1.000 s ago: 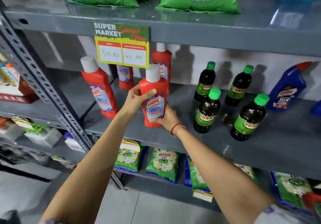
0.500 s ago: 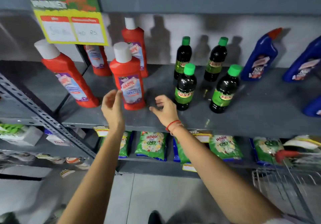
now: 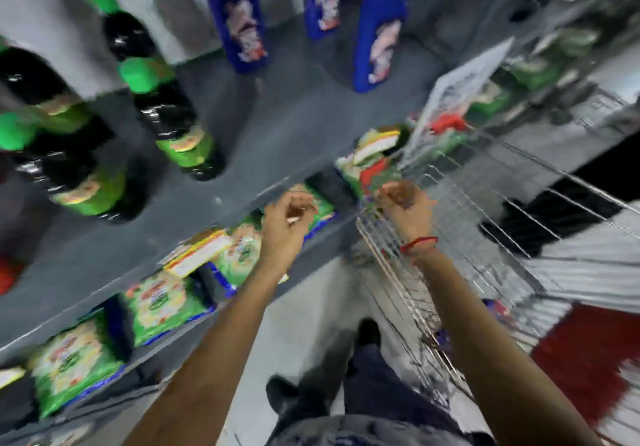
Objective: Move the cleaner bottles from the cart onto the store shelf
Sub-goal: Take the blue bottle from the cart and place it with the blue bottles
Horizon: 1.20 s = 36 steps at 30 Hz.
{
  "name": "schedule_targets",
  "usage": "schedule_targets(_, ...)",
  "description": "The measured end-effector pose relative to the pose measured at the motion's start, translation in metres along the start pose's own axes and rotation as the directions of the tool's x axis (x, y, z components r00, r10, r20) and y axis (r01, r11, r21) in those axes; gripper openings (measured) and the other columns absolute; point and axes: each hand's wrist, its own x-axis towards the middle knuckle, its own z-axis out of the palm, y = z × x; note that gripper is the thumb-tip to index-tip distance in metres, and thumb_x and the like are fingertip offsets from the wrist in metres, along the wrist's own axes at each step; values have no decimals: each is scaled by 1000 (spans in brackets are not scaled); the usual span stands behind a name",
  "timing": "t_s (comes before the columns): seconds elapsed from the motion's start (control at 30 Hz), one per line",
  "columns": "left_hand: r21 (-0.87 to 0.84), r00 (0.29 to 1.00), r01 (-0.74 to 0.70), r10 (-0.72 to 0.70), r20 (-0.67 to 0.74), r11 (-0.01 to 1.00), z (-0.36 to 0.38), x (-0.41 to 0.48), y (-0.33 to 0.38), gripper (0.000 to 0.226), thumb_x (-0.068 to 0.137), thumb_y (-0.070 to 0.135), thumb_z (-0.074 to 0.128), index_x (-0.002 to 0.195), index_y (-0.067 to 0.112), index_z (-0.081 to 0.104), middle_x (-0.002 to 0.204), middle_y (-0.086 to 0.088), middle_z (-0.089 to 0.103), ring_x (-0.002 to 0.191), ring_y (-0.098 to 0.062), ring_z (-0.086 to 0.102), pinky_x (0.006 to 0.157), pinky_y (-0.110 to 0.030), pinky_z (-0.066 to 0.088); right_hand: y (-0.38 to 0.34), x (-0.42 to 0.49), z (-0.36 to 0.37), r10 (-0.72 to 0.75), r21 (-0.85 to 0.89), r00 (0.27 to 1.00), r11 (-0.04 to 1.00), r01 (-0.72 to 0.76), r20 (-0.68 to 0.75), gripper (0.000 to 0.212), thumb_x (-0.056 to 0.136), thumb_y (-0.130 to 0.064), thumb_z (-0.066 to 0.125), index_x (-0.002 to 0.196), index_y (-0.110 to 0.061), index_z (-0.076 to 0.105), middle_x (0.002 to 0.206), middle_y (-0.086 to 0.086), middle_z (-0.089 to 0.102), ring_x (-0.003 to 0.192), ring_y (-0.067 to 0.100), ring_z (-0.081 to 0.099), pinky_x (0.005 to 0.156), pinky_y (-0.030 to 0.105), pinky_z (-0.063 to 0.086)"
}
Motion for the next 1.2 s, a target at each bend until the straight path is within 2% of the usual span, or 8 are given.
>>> schedule_targets(0.17,156,982,-91,62,178,984,104,35,15,15,79,4,64,93,5,65,90,-6,65,69,7,60,68,-5,45,69,22,-106,294,20,930,955,-297,-219,16,69,-14,66,58,-23,57,64,7,59,64,20,55,63,35,48)
schedule_targets(0.3,258,920,-98,-11,392,961,189,52,11,23,76,13,67,97,4,66,101,-18,69,84,-24,64,81,-35,52,134,19,-163,574,1,785,807,-590,-232,6,79,-7,63,84,-3,65,59,6,54,51,14,52,39,15,46)
schedule_targets(0.57,578,521,-135,-438,732,805,317,41,-39,37,85,16,61,118,0,55,129,-19,55,115,-29,53,89,-27,42,257,-39,-217,885,288,402,459,-841,-236,27,88,-1,49,65,-14,44,63,13,55,42,5,58,35,10,42)
schedule_targets(0.6,607,488,-146,-477,731,781,329,39,-48,38,86,17,60,119,0,53,127,-20,56,112,-28,55,84,-25,42,269,-42,-216,898,335,370,433,-837,-237,26,87,5,48,66,-10,47,58,-25,21,38,7,59,30,10,38)
schedule_targets(0.63,629,459,-153,-509,728,762,339,37,-58,39,86,18,59,120,0,52,125,-19,57,106,-26,56,79,-24,43,274,-44,-214,917,345,338,394,-852,-212,23,83,11,49,67,-6,48,94,48,45,35,11,59,27,11,35)
schedule_targets(0.7,667,408,-168,-565,717,726,358,34,-77,44,86,20,59,125,3,49,124,-16,58,100,-24,56,78,-26,45,287,-48,-210,945,395,277,326,-859,-176,24,77,16,54,63,-3,49,27,3,53,23,12,50,23,14,35)
schedule_targets(0.87,719,413,-201,-608,678,665,395,22,-120,36,85,16,59,119,3,57,124,-17,61,112,-30,58,93,-33,45,362,-62,-204,941,427,131,262,-866,-312,41,64,-30,64,94,-3,63,77,12,75,68,28,70,66,43,60)
schedule_targets(1.2,853,253,62,-835,488,518,415,-53,-190,42,90,15,48,128,0,45,132,-19,53,118,-31,52,98,-36,42,356,-58,-194,891,422,258,411,-808,-373,30,88,-11,41,115,0,51,114,27,59,101,36,57,89,44,47)
